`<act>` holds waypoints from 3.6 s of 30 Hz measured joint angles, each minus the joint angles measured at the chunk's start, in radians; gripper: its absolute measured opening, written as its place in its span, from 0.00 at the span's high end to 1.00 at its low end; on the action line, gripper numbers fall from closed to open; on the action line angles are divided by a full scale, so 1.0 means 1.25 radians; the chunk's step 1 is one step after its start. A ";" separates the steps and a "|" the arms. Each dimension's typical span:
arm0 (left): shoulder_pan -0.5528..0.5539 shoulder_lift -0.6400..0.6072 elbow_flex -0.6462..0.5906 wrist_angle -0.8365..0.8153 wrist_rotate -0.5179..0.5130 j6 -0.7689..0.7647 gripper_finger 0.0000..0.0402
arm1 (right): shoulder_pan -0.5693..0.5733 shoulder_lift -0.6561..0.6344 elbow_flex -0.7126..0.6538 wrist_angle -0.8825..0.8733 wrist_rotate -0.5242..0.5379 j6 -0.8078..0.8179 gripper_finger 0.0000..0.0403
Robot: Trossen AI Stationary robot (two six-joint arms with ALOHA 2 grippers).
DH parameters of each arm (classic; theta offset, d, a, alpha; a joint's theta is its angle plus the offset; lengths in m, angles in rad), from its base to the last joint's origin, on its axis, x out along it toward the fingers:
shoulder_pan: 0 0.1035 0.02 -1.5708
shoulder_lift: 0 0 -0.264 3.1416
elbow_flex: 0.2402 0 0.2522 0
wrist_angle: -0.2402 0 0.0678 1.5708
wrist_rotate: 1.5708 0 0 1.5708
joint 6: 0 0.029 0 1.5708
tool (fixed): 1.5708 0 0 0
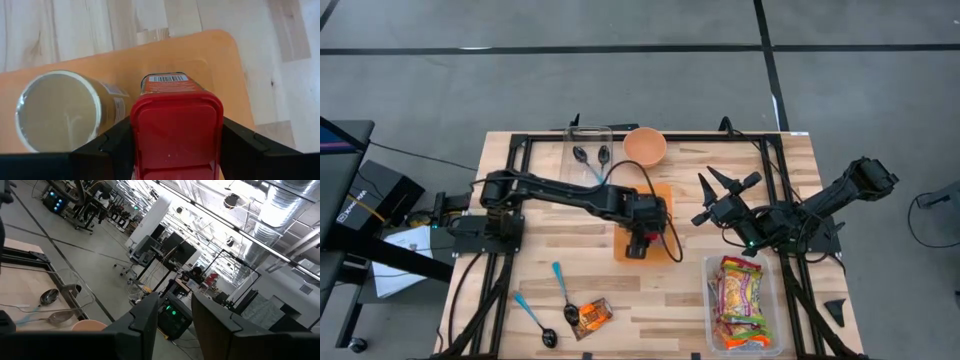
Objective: Pick & Place Food Item
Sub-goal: Put the red seasoning can into the orange bin, then put the orange seasoning pack into the orange bin
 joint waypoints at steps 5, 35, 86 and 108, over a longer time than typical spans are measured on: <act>0.002 0.009 0.001 0.004 0.000 -0.001 0.48 | -0.001 0.000 0.000 0.000 -0.002 0.000 0.72; 0.027 0.047 0.000 -0.031 0.010 -0.039 0.48 | -0.001 0.000 0.000 -0.002 -0.004 0.000 0.72; 0.040 -0.086 -0.002 -0.149 0.011 -0.043 0.33 | 0.000 0.000 0.000 -0.006 0.000 0.000 0.72; -0.083 -0.469 -0.180 0.019 0.051 -0.048 0.37 | 0.000 0.000 0.000 -0.004 -0.005 0.000 0.72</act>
